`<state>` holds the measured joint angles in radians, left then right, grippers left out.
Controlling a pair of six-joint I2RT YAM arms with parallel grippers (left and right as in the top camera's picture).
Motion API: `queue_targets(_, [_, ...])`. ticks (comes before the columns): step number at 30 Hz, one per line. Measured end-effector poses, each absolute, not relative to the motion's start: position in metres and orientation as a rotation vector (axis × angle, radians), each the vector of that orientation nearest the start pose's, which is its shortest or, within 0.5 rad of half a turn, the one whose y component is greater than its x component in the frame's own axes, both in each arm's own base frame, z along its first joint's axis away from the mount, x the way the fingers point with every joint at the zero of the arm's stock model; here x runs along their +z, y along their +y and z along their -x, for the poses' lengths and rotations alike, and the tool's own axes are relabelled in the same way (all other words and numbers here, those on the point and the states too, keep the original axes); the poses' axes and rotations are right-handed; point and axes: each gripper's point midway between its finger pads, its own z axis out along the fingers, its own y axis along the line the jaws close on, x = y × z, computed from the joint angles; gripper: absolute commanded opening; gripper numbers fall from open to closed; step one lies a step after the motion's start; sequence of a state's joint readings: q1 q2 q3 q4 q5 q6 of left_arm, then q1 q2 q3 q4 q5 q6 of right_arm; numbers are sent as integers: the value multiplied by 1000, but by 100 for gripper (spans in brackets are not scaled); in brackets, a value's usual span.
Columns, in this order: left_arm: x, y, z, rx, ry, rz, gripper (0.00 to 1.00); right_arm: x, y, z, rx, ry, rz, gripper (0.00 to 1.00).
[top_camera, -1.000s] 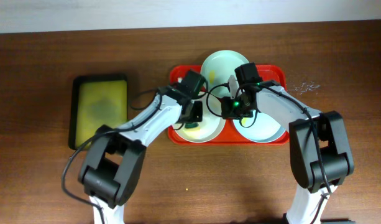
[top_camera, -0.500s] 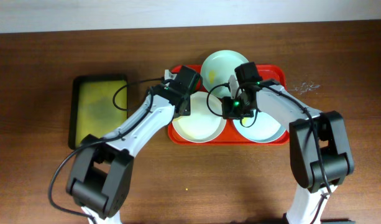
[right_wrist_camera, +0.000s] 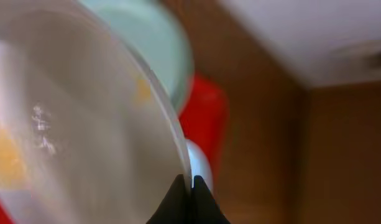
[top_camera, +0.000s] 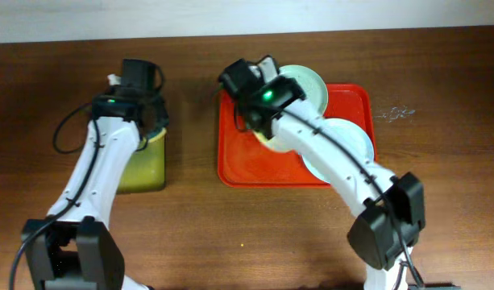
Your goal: Clean dirty plates on tray and stack at the side
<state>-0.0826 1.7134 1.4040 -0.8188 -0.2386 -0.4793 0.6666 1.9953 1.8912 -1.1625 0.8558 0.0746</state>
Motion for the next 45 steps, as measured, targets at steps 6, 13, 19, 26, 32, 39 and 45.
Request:
queue_targets(6, [137,44,-410,117,2575,724,0,273,213,-403,-1352,1920,855,4])
queue_targets(13, [136,38,-411,78,2585,717,0,293,210,-400,-1524,1818,898,4])
queue_targets(19, [136,37,-411,67,2588,716,0,263,208,-400,-1311,1979,867,4])
queue_targets(26, [136,35,-411,55,2591,714,0,227,194,-403,-1150,2170,895,4])
queue_targets(32, [135,33,-411,33,2596,710,0,216,158,-421,-1128,2260,743,4])
queue_targets(39, [135,32,-411,28,2599,709,0,149,9,-462,-101,2791,114,4])
queue_targets(45, [135,32,-411,27,2598,709,0,172,-127,-436,590,2587,-250,4])
